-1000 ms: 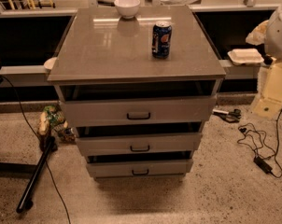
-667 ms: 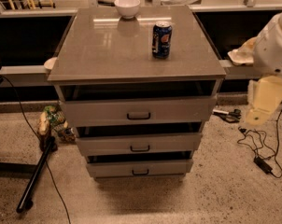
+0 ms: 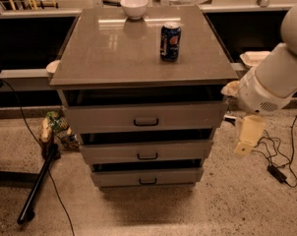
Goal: Open middle drawer
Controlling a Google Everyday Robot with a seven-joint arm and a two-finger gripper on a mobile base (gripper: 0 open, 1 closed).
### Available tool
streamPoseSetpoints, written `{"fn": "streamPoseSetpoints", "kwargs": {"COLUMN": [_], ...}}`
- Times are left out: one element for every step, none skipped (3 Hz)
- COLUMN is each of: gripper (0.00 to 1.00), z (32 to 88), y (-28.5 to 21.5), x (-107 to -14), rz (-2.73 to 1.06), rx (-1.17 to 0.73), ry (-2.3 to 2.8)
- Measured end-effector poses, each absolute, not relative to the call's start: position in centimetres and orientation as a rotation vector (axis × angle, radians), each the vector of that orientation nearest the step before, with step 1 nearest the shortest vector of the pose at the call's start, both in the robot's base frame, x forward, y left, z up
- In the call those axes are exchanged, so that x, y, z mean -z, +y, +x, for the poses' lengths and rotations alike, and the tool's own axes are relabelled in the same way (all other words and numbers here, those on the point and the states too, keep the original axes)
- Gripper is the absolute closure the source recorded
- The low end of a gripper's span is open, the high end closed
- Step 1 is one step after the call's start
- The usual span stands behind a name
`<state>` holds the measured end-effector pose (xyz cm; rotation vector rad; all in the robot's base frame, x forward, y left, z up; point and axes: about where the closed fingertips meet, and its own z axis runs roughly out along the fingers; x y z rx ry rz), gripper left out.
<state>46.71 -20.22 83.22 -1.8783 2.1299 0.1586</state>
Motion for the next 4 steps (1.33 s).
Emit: {"fn": "streamPoseSetpoints", "kwargs": {"gripper": [0.00,0.00,0.00,0.00], "z": [47.0,46.9,46.9,47.4], "y": [-19.4,-18.5,-18.5,-18.3], "x": [-78.4,-74.0,-74.0,-71.9], "rz": [-1.901,-1.896,-1.896,-1.922], "rx": [-0.261,-0.378,-0.379,-0.431], "ry": [2.102,2.094,2.094,2.055]}}
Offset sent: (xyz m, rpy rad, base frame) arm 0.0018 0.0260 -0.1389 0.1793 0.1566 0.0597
